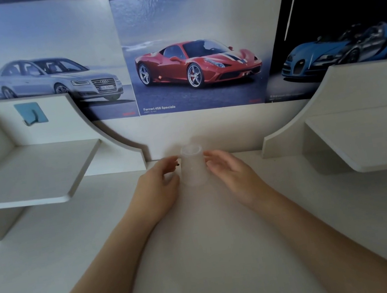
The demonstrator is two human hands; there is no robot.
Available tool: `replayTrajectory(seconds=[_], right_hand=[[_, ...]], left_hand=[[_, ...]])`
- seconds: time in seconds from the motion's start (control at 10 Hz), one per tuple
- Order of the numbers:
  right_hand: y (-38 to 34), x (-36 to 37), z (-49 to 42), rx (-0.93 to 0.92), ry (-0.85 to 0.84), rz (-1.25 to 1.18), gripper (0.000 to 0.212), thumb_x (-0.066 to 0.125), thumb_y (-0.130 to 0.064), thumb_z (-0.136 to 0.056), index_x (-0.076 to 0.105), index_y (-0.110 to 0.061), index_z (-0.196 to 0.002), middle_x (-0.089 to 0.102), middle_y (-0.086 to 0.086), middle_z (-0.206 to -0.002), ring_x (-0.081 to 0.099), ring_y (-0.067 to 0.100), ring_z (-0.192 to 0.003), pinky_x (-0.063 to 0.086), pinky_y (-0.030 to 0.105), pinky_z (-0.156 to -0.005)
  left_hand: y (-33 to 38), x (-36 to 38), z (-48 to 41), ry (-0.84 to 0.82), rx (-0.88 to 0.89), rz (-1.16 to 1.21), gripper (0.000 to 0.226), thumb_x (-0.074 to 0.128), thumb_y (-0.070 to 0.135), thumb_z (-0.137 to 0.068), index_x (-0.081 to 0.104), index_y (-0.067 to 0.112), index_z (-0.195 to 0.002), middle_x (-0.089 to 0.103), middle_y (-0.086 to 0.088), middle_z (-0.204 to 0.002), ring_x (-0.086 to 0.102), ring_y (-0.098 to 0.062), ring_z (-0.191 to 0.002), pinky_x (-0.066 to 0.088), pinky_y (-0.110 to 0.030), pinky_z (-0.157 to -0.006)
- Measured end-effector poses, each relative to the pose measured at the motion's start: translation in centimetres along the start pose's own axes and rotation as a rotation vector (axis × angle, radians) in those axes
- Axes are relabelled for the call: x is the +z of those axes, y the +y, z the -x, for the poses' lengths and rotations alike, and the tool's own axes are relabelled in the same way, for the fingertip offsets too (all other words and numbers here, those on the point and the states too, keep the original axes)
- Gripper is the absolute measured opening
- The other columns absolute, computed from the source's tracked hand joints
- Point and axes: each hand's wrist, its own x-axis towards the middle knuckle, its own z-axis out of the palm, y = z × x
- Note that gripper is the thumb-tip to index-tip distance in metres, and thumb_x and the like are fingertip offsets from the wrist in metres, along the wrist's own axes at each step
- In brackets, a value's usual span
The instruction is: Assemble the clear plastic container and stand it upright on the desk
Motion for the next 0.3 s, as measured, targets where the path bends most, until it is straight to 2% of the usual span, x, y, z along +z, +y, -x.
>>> replayTrajectory(seconds=[0.1, 0.2, 0.3], right_hand=[[0.0, -0.1, 0.0, -0.020, 0.005, -0.033, 0.022, 0.056, -0.027, -0.105, 0.065, -0.037, -0.124, 0.072, -0.010, -0.129, 0.065, 0.000, -0.121, 0.045, 0.010, -0.098], [0.1, -0.1, 0.0, -0.039, 0.028, -0.060, 0.020, 0.058, -0.022, -0.105, 0.065, -0.030, -0.122, 0.073, -0.003, -0.126, 0.068, 0.008, -0.118, 0.047, 0.019, -0.101], [0.3, -0.2, -0.4, -0.076, 0.101, -0.063, 0.024, 0.059, -0.014, -0.103, 0.064, -0.034, -0.117, 0.072, 0.000, -0.121, 0.067, 0.010, -0.111, 0.048, 0.025, -0.100]], left_hand=[[-0.6, -0.4, -0.2, 0.021, 0.022, -0.111, 0.045, 0.051, 0.018, -0.090, 0.060, 0.028, -0.133, 0.065, 0.007, -0.132, 0.058, -0.013, -0.122, 0.037, -0.019, -0.097], [-0.9, -0.8, -0.3, 0.055, 0.054, -0.217, 0.046, 0.049, 0.015, -0.089, 0.061, 0.022, -0.133, 0.061, -0.001, -0.136, 0.055, -0.022, -0.125, 0.037, -0.024, -0.100], [-1.6, -0.5, -0.5, 0.078, 0.070, -0.308, 0.048, 0.048, 0.012, -0.089, 0.057, 0.014, -0.137, 0.055, -0.005, -0.144, 0.049, -0.025, -0.132, 0.032, -0.030, -0.108]])
